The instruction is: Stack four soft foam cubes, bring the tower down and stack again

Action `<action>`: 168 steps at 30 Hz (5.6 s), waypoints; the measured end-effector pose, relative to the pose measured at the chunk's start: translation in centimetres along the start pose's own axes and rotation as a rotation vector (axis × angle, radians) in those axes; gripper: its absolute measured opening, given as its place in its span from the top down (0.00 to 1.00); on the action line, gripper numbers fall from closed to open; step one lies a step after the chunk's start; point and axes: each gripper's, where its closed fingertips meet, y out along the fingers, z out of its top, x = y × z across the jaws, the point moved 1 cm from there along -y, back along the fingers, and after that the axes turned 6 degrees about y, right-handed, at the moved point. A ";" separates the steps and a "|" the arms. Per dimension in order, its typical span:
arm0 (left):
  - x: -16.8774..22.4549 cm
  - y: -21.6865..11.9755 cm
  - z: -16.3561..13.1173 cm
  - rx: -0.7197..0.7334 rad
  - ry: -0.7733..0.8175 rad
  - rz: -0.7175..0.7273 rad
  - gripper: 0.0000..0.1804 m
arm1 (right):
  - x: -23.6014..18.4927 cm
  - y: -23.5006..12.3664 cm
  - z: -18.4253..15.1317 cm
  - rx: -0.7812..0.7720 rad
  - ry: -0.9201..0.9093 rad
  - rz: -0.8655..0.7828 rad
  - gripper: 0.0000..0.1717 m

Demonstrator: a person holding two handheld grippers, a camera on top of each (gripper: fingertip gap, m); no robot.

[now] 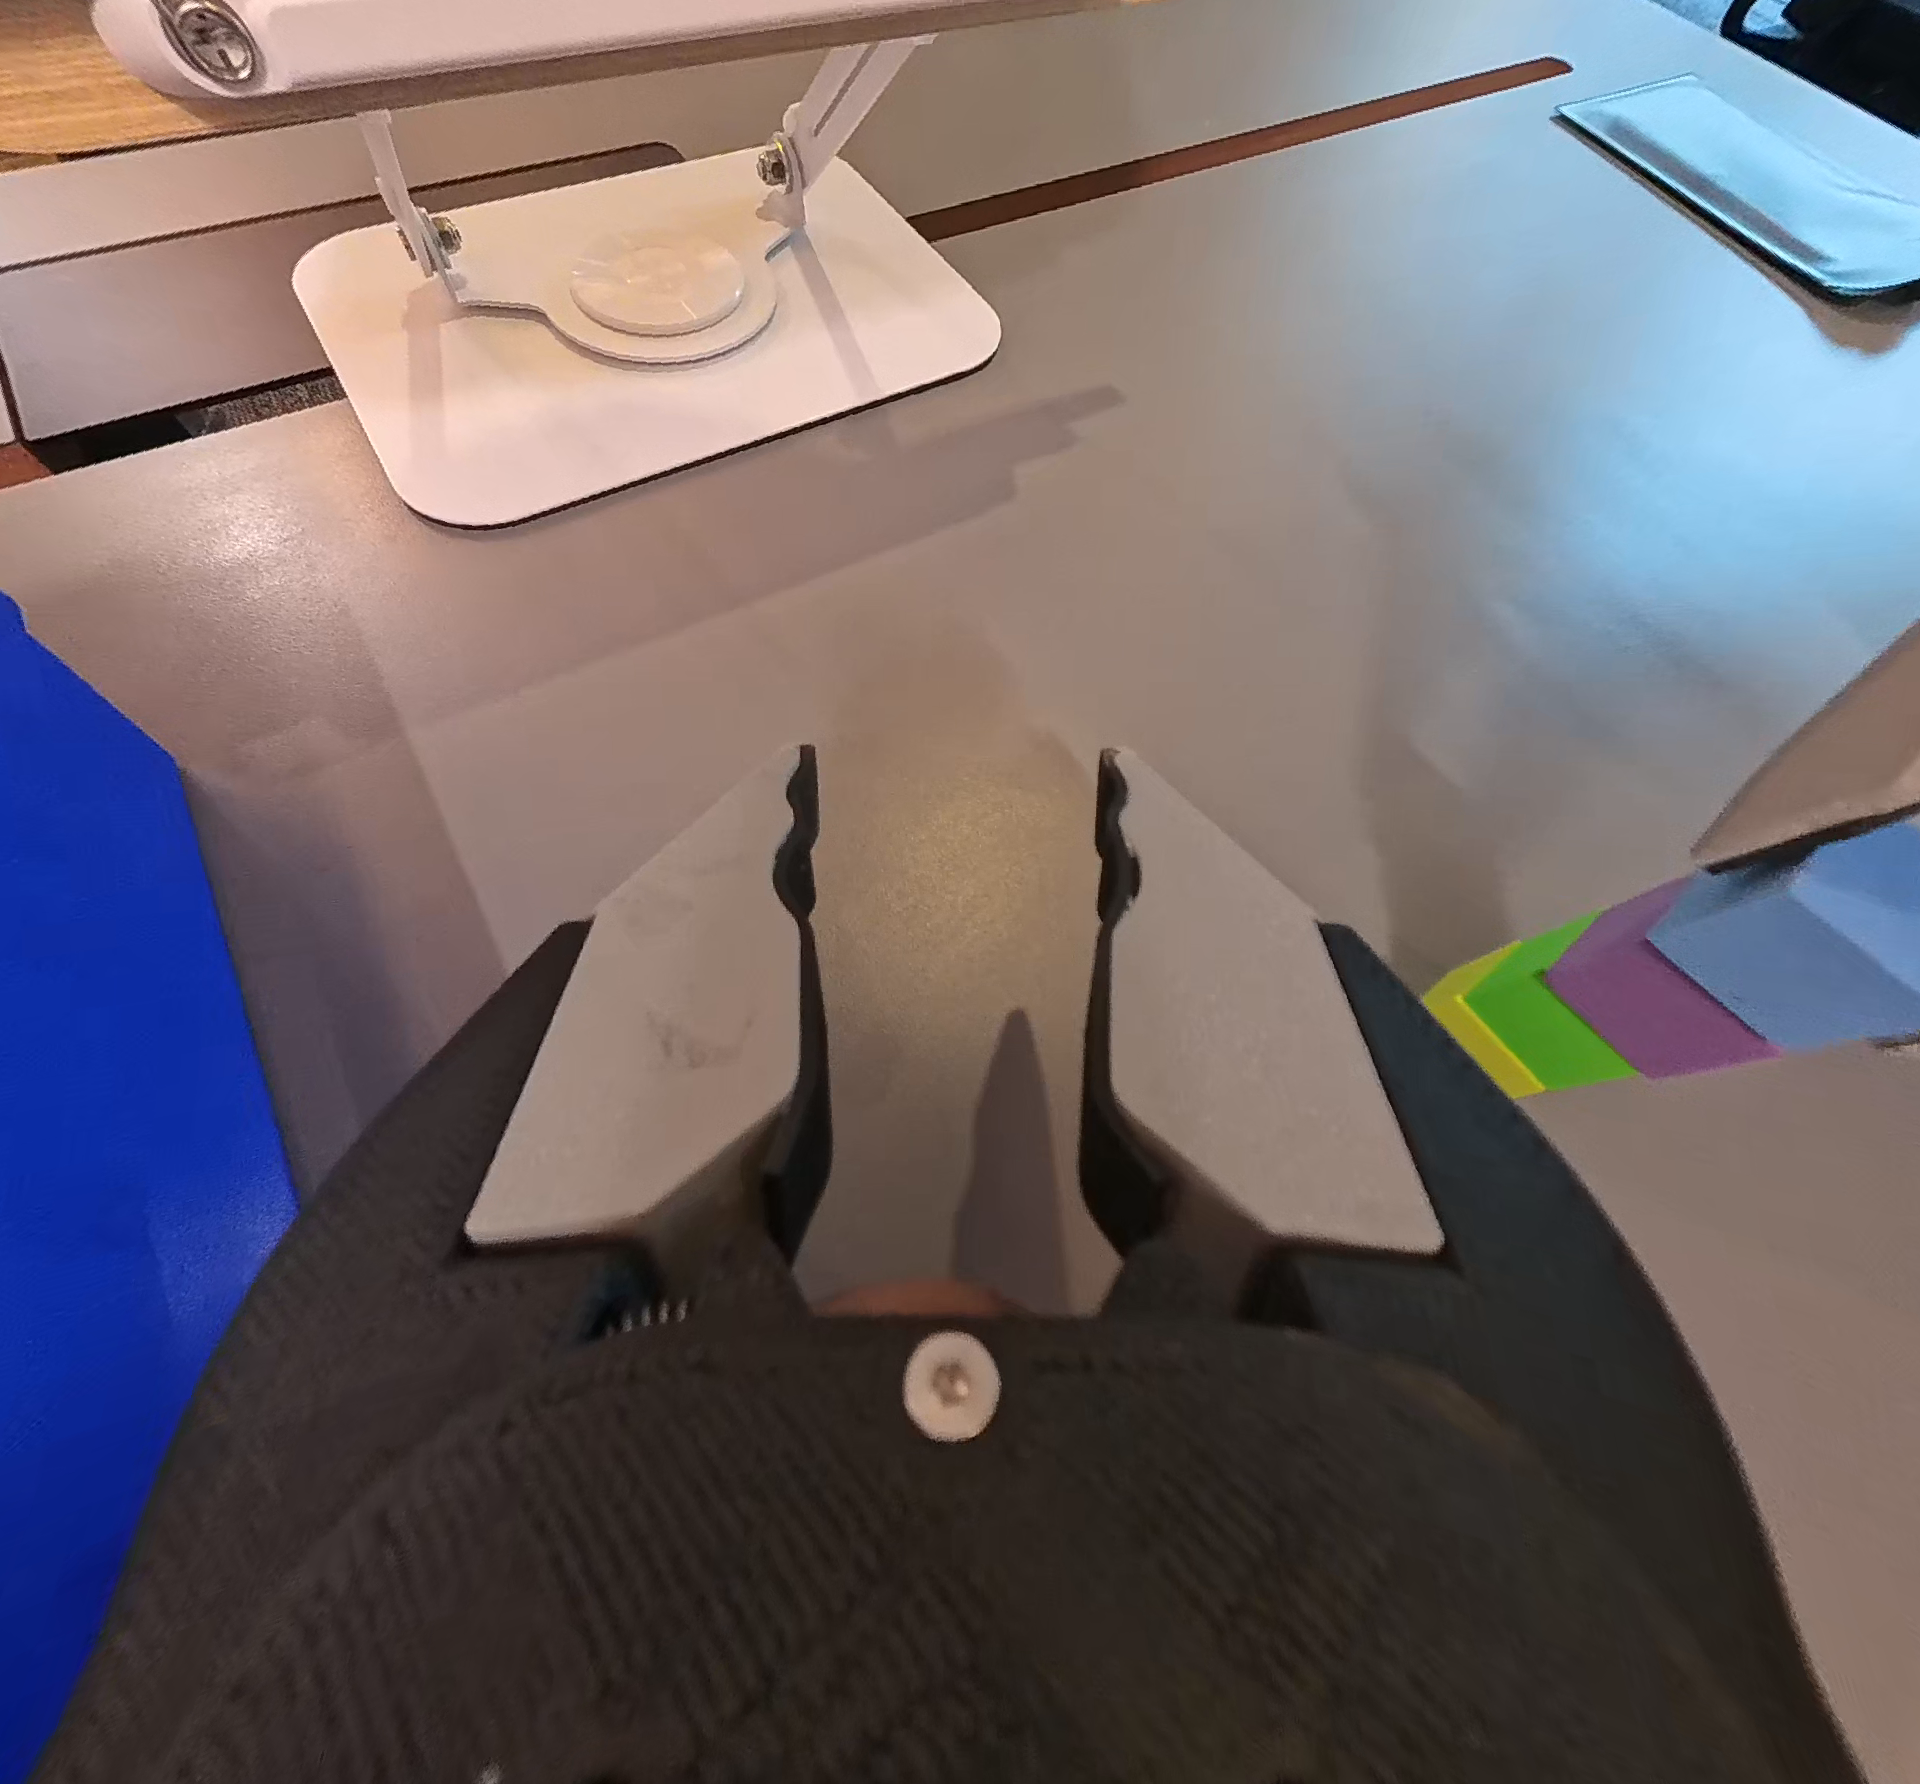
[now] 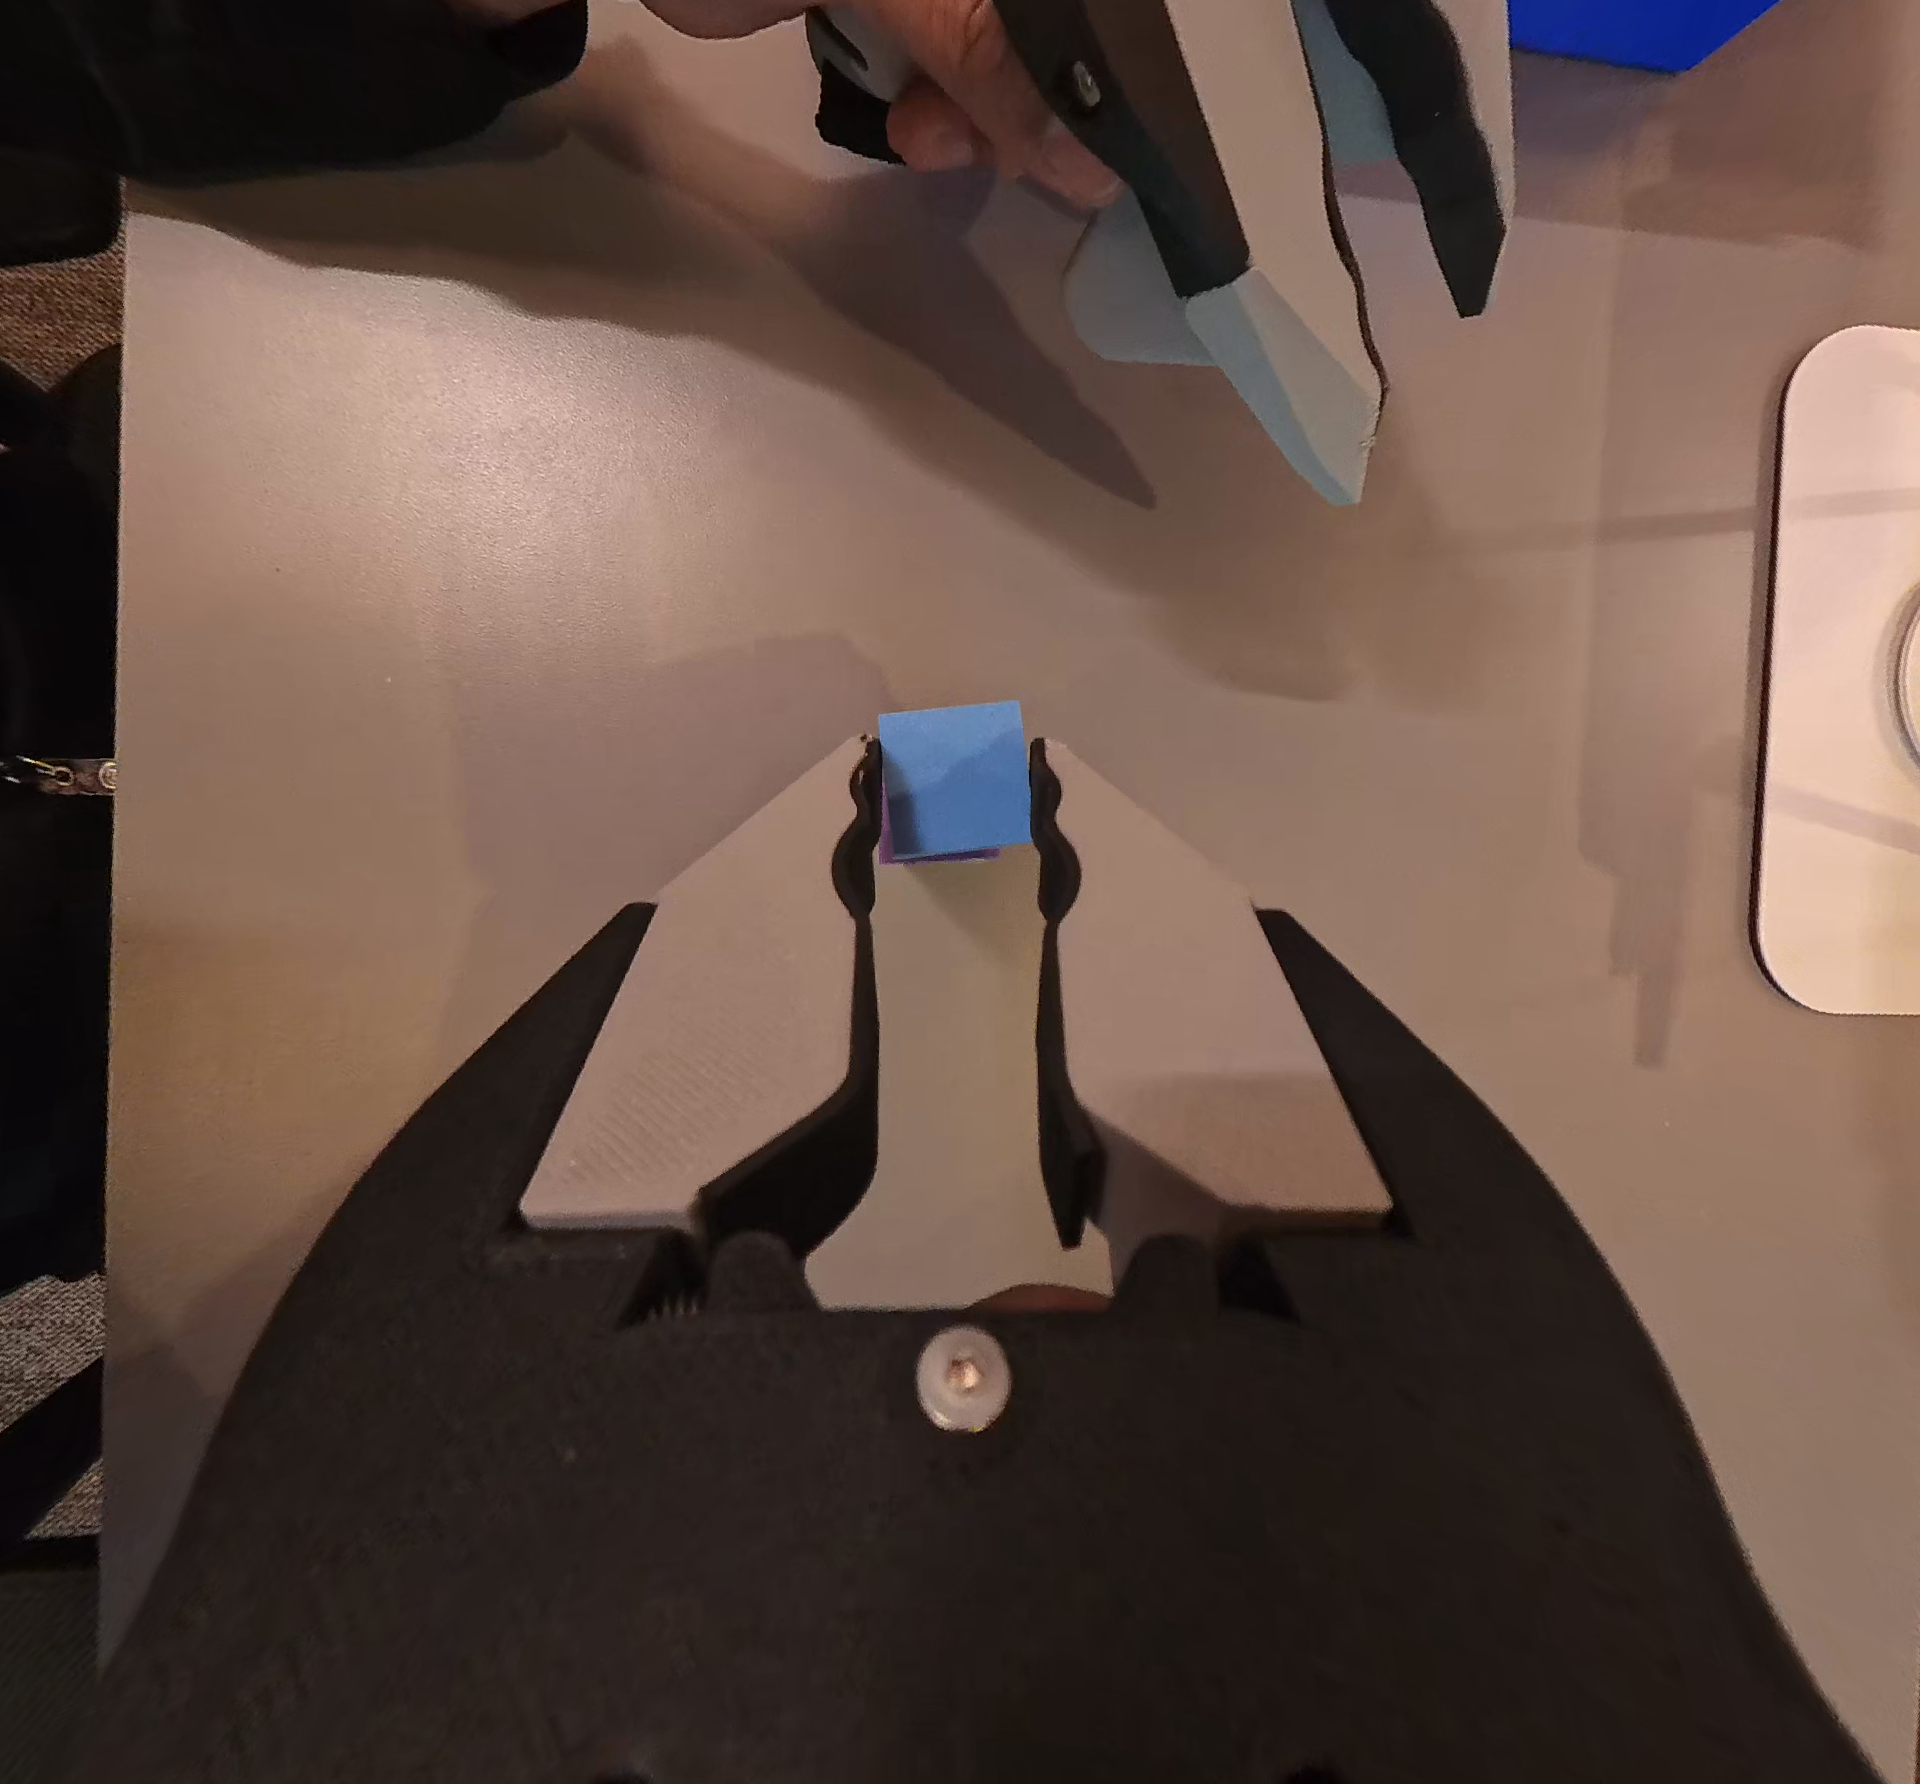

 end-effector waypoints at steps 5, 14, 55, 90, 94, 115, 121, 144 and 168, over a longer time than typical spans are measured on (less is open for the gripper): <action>0.0 0.0 0.0 0.001 0.000 -0.001 0.71 | -0.1 0.1 0.0 -0.002 -0.002 0.002 0.85; 0.1 -0.1 0.1 0.002 0.003 -0.003 0.71 | -0.1 -0.1 -0.1 0.002 0.007 0.000 0.85; 1.1 0.5 -0.5 -0.028 0.035 -0.042 0.71 | 0.9 -2.5 -2.1 0.432 0.245 -0.077 0.71; 3.5 2.4 -3.4 -0.166 0.197 -0.099 0.96 | -4.9 2.7 -4.6 0.449 0.097 0.173 1.00; 3.0 2.3 -3.2 -0.153 0.177 -0.077 0.95 | -6.3 3.4 -3.9 0.453 0.060 0.214 1.00; 2.8 2.3 -3.0 -0.144 0.186 -0.054 0.95 | -6.3 3.4 -2.6 0.515 0.053 0.180 1.00; 2.9 2.4 -3.2 -0.151 0.190 -0.055 0.94 | -0.7 4.4 -4.3 0.448 0.312 -0.023 1.00; 2.8 2.5 -3.2 -0.154 0.191 -0.052 0.94 | 1.3 0.9 -3.9 0.614 0.411 -0.066 0.98; 2.8 2.9 -4.0 -0.183 0.195 -0.044 0.94 | 3.3 1.8 -4.2 0.477 0.320 -0.405 0.97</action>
